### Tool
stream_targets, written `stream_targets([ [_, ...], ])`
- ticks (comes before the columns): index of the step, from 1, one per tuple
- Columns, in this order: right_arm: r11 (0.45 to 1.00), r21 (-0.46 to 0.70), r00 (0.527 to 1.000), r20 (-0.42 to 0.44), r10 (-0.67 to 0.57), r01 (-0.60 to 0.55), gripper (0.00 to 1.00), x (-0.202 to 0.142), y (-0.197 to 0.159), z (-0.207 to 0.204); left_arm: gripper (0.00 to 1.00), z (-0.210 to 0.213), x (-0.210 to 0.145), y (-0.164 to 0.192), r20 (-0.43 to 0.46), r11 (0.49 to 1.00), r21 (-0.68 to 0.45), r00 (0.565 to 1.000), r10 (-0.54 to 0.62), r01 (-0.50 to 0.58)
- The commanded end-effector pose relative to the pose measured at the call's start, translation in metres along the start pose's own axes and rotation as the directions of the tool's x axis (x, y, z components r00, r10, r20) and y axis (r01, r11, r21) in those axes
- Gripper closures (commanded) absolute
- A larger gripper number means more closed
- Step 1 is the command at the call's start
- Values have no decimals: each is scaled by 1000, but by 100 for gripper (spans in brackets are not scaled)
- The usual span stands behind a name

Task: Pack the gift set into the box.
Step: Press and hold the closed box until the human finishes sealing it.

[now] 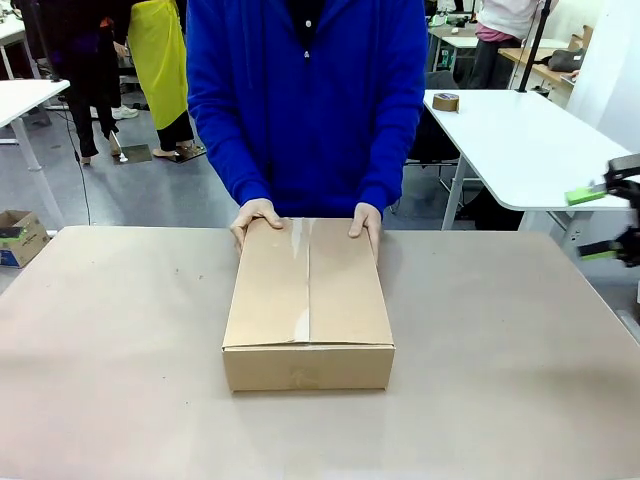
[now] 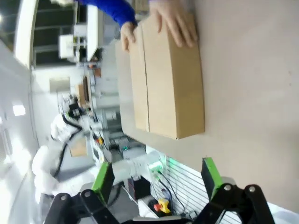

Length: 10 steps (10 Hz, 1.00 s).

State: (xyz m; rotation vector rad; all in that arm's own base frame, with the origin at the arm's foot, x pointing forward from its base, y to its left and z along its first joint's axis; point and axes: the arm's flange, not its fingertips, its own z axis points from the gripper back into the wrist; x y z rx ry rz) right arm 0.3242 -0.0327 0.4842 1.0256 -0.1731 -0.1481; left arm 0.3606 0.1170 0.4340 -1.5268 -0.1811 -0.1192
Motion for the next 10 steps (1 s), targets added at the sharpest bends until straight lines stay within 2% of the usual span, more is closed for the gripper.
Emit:
stream_targets([
  [1, 916, 156, 866, -299, 402, -371, 0, 46, 38, -99, 0, -99, 39, 7, -236, 992, 1, 964, -121, 125],
  [2, 853, 258, 799, -306, 517, -453, 0, 54, 42, -142, 0, -156, 49, 20, -297, 976, 60, 937, -183, 210],
  [3, 795, 263, 745, -281, 605, -546, 0, 51, 42, -159, 0, -192, 47, 37, -385, 960, 86, 898, -213, 265],
  [4, 744, 203, 713, -212, 668, -637, 0, 44, 38, -142, 0, -184, 51, 45, -381, 960, 78, 898, -220, 269],
  [5, 915, 114, 868, -290, 404, -387, 0, 16, 58, -160, 0, -177, 33, 16, -340, 983, 69, 930, -138, 171],
  [6, 915, 114, 868, -290, 404, -387, 0, 16, 58, -160, 0, -177, 33, 16, -340, 983, 69, 930, -138, 171],
  [7, 839, 155, 783, -303, 543, -521, 0, 30, 54, -179, 0, -177, 33, 16, -340, 983, 69, 930, -138, 171],
  [8, 627, 190, 517, -415, 749, -755, 0, 37, 82, -216, 0, -206, 40, 33, -383, 974, 86, 910, -160, 208],
  [9, 399, 123, 324, -395, 860, -909, 0, 58, 90, -246, 0, -233, 47, 32, -327, 839, 128, 821, -468, 530],
  [10, 175, 71, 144, -324, 935, -982, 0, 68, 87, -262, 0, -241, 48, 34, -275, 635, 138, 645, -713, 760],
])
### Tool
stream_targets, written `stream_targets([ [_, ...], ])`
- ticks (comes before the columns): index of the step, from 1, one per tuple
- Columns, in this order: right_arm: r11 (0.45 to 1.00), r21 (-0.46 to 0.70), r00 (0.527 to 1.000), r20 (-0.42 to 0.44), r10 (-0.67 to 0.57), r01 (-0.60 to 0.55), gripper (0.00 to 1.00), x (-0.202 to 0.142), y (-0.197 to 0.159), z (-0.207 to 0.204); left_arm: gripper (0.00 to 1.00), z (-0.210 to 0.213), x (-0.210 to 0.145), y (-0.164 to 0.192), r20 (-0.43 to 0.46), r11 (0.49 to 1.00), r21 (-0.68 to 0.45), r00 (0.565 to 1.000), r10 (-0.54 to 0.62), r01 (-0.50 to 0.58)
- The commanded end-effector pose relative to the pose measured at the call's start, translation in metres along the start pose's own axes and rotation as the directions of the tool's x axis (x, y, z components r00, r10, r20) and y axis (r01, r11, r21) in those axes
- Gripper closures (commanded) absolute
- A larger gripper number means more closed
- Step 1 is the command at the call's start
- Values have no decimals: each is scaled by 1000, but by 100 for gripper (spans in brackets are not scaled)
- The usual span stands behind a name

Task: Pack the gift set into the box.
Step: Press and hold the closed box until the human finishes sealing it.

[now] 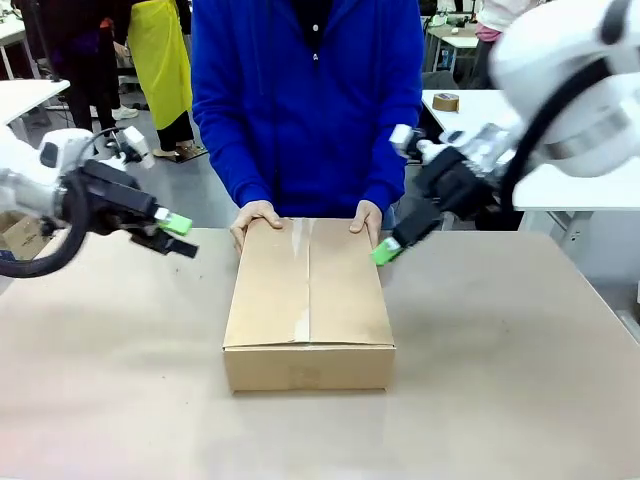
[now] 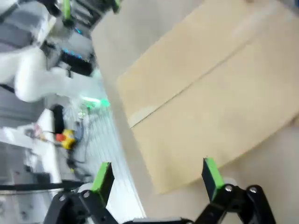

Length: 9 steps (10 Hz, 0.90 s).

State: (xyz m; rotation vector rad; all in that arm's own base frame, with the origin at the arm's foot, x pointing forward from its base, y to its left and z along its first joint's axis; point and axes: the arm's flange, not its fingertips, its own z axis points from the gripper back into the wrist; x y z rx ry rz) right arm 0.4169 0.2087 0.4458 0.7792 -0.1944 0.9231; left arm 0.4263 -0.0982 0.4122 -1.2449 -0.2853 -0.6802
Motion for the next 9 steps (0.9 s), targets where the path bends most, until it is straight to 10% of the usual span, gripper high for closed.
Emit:
stream_targets([
  [1, 790, -355, 829, 70, 555, -499, 0, 24, -43, -20, 0, -30, -1, 6, 80, 833, 233, 843, -531, 502],
  [4, 709, -434, 666, 278, 692, -555, 0, 28, -57, -35, 0, -54, -6, 11, 48, 613, 396, 652, -757, 683],
  [5, 779, -334, 728, 291, 621, -531, 0, 29, -57, -34, 0, -56, -1, 10, 52, 605, 407, 643, -764, 685],
  [6, 847, -382, 885, 131, 447, -371, 0, 41, -54, -19, 0, -38, 11, 10, 54, 804, 290, 830, -555, 519],
  [7, 814, -408, 831, 197, 521, -413, 0, 44, -52, -19, 0, -38, 11, 10, 54, 804, 290, 830, -555, 519],
  [9, 708, -327, 686, 201, 700, -626, 0, 46, -55, -39, 0, -60, 1, 8, 47, 595, 328, 616, -786, 734],
])
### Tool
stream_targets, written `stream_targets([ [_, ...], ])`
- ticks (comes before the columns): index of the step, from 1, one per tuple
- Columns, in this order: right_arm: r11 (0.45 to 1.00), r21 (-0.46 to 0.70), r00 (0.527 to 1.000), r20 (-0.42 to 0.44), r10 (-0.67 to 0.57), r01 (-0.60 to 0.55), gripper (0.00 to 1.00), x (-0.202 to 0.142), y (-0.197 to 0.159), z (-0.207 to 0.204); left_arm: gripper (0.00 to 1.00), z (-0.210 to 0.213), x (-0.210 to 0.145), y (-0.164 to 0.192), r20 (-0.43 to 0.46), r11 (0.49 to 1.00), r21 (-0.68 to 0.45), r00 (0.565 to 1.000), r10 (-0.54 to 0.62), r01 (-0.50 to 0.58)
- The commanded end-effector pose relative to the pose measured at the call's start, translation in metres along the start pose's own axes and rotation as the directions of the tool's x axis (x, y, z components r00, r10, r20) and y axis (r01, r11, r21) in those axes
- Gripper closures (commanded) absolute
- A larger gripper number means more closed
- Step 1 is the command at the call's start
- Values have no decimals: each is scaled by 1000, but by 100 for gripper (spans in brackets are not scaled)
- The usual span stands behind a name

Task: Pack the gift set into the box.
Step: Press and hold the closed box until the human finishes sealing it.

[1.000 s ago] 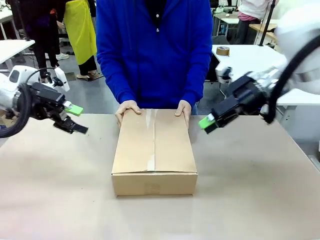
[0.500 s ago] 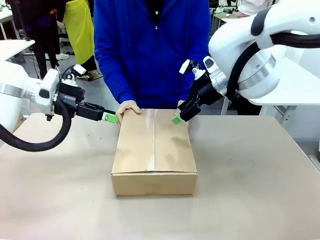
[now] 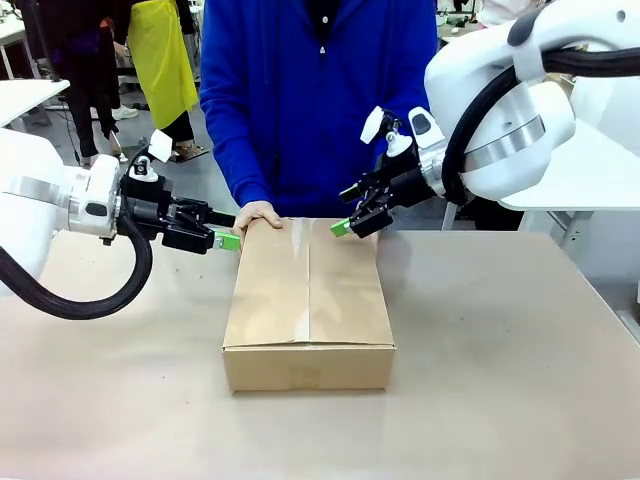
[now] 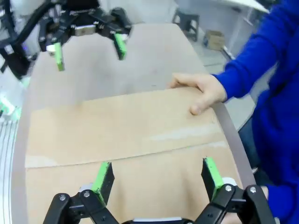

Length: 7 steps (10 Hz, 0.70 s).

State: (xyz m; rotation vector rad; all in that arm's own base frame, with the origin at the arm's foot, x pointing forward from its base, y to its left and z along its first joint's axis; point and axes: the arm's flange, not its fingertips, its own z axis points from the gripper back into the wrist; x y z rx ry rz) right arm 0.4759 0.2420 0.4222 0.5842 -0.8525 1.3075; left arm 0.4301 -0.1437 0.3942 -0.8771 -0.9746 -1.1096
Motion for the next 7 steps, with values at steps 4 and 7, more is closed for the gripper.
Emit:
stream_targets([
  [4, 993, 72, 994, 64, 84, -89, 0, -52, -3, -38, 0, -35, -29, -4, 88, 956, -97, 959, -270, 278],
  [7, 991, 131, 995, 100, 26, -39, 0, -69, 5, -49, 0, -63, -44, 8, 45, 942, -90, 946, -321, 324],
])
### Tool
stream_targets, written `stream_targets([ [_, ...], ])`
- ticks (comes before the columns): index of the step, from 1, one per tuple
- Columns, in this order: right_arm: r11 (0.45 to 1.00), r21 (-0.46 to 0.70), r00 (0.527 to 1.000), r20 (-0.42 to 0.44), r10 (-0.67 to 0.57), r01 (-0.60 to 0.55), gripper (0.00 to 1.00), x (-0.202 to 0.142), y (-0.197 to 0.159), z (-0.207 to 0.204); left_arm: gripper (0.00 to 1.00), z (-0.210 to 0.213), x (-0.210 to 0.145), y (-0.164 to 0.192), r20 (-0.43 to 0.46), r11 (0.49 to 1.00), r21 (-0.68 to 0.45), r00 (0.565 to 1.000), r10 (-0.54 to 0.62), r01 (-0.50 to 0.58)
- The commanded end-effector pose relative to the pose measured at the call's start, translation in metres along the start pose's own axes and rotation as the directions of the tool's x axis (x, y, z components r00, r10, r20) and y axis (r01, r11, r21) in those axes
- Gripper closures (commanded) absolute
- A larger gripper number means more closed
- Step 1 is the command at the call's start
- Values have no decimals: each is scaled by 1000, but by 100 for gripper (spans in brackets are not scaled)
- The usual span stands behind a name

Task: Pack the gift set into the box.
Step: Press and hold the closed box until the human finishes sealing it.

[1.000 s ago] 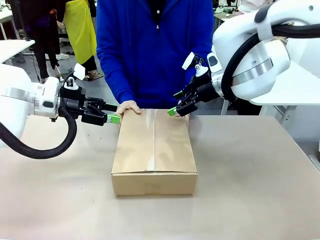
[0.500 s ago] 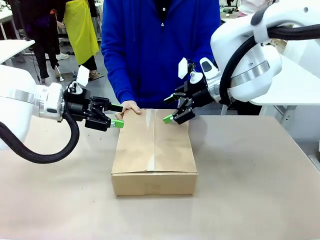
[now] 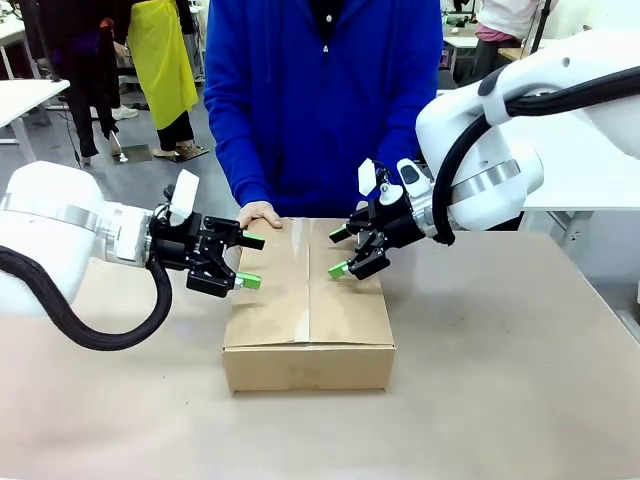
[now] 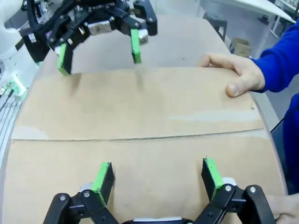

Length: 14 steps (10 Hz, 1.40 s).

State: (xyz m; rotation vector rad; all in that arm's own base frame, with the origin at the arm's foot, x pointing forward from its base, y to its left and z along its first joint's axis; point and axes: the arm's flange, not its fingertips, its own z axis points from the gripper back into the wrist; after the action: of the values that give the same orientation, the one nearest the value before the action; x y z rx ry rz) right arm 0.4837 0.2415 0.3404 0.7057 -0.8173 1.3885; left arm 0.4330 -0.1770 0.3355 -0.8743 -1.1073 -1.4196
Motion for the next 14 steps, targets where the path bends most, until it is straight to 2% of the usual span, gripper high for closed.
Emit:
stream_targets([
  [1, 1000, 5, 996, 87, -26, 26, 0, -13, 8, 2, 0, -18, -8, 12, -35, 1000, 27, 999, -11, 11],
  [3, 997, 68, 984, 171, -59, 48, 0, -23, 15, 9, 0, -24, -14, 17, -27, 999, 54, 1000, 10, -9],
  [5, 993, 93, 986, 143, -86, 73, 0, -31, 22, 11, 0, -29, -18, 20, -37, 996, 86, 999, 16, -13],
  [7, 993, 72, 993, 72, -98, 93, 0, -42, 22, 5, 0, -34, -22, 22, -72, 999, 45, 997, 32, -29],
  [8, 993, 60, 992, 60, -110, 106, 0, -43, 20, 0, 0, -33, -24, 21, -91, 999, -13, 995, 43, -44],
  [9, 994, 71, 995, 54, -87, 83, 0, -43, 18, -5, 0, -30, -27, 21, -126, 997, -54, 991, 53, -60],
  [10, 990, 95, 987, 111, -113, 102, 0, -35, 18, 6, 0, -28, -29, 23, -148, 994, -31, 984, 102, -108],
  [11, 990, 95, 987, 111, -113, 102, 0, -35, 18, 6, 0, -31, -21, 21, -77, 999, 6, 996, 44, -44],
  [14, 990, 95, 987, 111, -113, 102, 0, -35, 18, 6, 0, -31, -21, 21, -77, 999, 6, 996, 44, -44],
])
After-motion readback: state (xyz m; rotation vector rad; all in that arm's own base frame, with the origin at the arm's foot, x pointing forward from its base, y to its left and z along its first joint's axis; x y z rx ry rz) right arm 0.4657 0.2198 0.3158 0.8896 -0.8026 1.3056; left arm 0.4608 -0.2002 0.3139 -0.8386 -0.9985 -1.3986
